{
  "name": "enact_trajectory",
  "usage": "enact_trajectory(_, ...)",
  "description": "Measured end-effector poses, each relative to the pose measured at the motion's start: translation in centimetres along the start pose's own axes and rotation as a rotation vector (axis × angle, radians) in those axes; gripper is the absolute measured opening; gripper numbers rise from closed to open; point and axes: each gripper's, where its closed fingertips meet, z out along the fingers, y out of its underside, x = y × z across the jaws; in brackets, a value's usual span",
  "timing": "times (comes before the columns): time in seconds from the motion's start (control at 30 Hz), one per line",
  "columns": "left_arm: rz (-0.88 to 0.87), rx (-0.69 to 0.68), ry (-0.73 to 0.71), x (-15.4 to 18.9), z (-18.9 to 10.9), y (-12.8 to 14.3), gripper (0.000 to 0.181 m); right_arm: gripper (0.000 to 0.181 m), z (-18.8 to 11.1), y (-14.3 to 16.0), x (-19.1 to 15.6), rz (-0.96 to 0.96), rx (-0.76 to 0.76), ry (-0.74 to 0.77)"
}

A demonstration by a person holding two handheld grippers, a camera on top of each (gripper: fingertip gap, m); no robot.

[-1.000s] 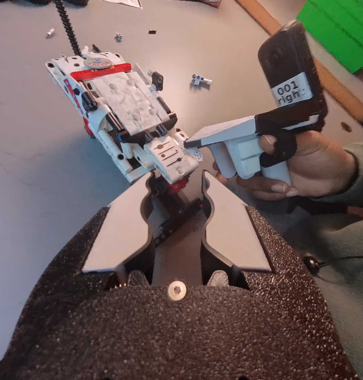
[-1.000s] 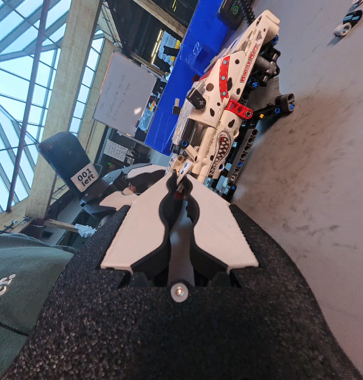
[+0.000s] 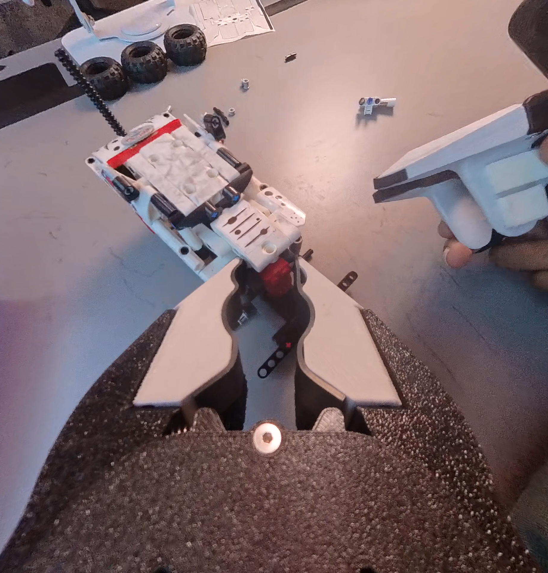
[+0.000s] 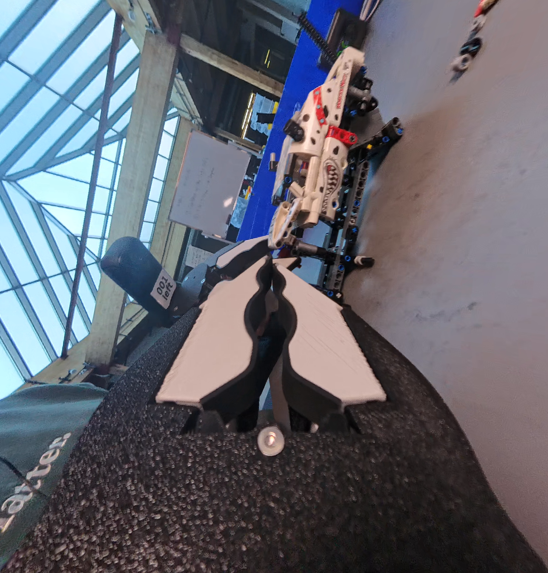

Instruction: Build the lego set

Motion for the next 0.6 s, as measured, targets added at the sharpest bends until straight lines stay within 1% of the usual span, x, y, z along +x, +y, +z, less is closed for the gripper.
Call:
enact_trajectory(0.07,0.017,0.004,0.029,0.7,0.0,0.0,0.028,0.000,0.2,-0.1,-0.9,-0.041,-0.006,-0.011)
enact_trajectory(0.1,0.024,0.004,0.045,1.0,0.1,0.0,0.028,0.000,0.4,-0.4,-0.9,-0.159,-0.032,0.028)
enact_trajectory(0.17,0.014,-0.003,0.085,1.1,0.1,-0.1,0.028,0.000,0.5,-0.7,-0.4,-0.589,-0.133,0.158)
enact_trajectory(0.2,0.025,-0.005,0.105,1.1,0.1,-0.1,0.028,0.006,0.5,-0.6,-0.9,-0.761,-0.182,0.169)
enact_trajectory(0.23,0.048,-0.005,0.118,1.1,0.0,-0.1,0.028,0.014,0.6,-0.1,-1.8,-0.907,-0.238,0.121)
enact_trajectory(0.33,0.058,-0.016,0.205,1.4,-0.1,-0.1,0.029,0.022,0.6,-1.1,-0.9,-1.420,-0.339,0.214)
enact_trajectory(0.37,0.073,-0.018,0.224,1.4,-0.1,-0.1,0.029,0.023,0.8,-1.2,-0.7,-1.562,-0.365,0.215)
enact_trajectory(0.47,0.094,-0.013,0.284,1.6,0.0,-0.1,0.029,0.024,1.7,0.3,0.3,-1.939,-0.425,0.135)
enact_trajectory(0.53,0.120,-0.007,0.317,1.7,0.0,-0.1,0.029,0.029,2.6,0.0,1.9,-2.155,-0.432,0.194)
enact_trajectory(0.6,0.128,0.002,0.347,1.8,-0.1,-0.1,0.029,0.027,3.3,-0.1,2.0,-2.268,-0.388,0.181)
